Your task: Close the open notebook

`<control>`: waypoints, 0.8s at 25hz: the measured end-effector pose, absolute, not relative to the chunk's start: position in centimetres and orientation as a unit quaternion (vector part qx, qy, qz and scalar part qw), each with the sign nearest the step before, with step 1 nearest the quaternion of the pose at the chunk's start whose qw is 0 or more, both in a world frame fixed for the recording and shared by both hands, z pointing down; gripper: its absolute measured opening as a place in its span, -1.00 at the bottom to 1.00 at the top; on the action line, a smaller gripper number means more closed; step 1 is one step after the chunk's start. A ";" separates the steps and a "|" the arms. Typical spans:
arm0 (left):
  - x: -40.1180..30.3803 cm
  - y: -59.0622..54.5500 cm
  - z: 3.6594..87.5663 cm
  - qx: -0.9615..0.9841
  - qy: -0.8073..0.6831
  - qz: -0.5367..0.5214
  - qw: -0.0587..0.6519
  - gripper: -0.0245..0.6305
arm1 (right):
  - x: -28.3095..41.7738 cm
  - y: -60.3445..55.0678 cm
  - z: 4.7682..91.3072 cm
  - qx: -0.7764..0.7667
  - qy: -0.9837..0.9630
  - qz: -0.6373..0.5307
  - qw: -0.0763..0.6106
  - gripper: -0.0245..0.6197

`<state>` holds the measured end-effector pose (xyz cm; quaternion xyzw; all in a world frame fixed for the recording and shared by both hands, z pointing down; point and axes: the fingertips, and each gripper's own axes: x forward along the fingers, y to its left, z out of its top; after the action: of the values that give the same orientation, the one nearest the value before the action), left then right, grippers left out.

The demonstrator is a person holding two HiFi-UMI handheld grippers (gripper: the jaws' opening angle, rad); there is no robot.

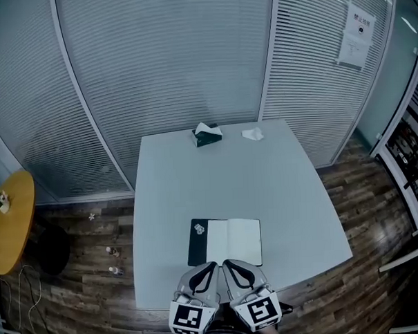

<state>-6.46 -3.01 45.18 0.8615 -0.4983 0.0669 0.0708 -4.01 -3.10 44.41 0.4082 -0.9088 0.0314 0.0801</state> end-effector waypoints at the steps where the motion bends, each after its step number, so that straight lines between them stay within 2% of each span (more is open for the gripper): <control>1: -6.1 -3.6 45.2 0.860 -0.500 0.068 0.070 -0.92 | -3.6 -3.7 44.4 0.406 -0.910 0.031 0.080 -0.93; 20: -3.2 -10.8 45.2 0.823 -0.558 0.064 0.085 -0.92 | -0.1 -10.9 45.1 0.348 -0.933 0.029 0.083 -0.93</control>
<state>-3.16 -10.79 45.25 0.8232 -0.5577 0.0638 0.0850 -0.13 -10.87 45.10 0.3477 -0.9334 0.0285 0.0834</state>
